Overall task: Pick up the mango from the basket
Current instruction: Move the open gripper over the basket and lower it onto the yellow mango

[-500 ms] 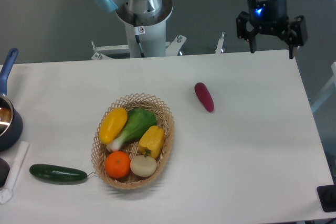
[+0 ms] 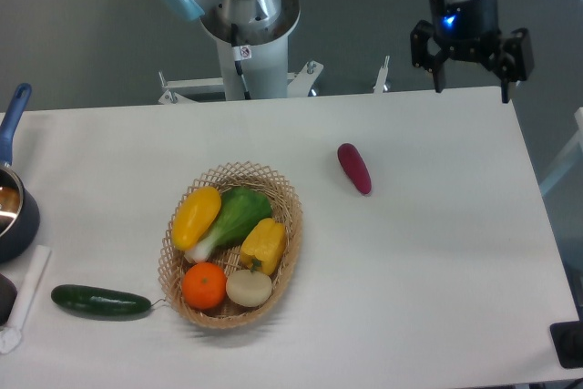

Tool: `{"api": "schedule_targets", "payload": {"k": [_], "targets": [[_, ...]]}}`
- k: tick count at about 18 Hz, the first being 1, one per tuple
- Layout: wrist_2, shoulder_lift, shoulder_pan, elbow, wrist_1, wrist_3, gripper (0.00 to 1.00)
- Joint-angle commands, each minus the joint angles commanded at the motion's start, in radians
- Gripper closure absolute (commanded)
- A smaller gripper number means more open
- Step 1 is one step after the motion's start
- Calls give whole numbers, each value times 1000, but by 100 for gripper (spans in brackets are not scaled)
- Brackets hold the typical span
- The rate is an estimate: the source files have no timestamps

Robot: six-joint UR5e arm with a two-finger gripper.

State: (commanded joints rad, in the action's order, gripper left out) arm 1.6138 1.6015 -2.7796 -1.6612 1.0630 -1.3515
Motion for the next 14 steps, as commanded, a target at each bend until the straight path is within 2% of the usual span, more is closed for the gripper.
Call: {"api": "schedule_targets", "payload": {"k": [3,6,12,14], "targets": [[-5,-17,2,-51,-6,55,0],[-17,-32,44,-100,-78,148,0],[-17,-29,156,-127,-77,398,0],[-15,-29,213,-169,-74,480,0]]}}
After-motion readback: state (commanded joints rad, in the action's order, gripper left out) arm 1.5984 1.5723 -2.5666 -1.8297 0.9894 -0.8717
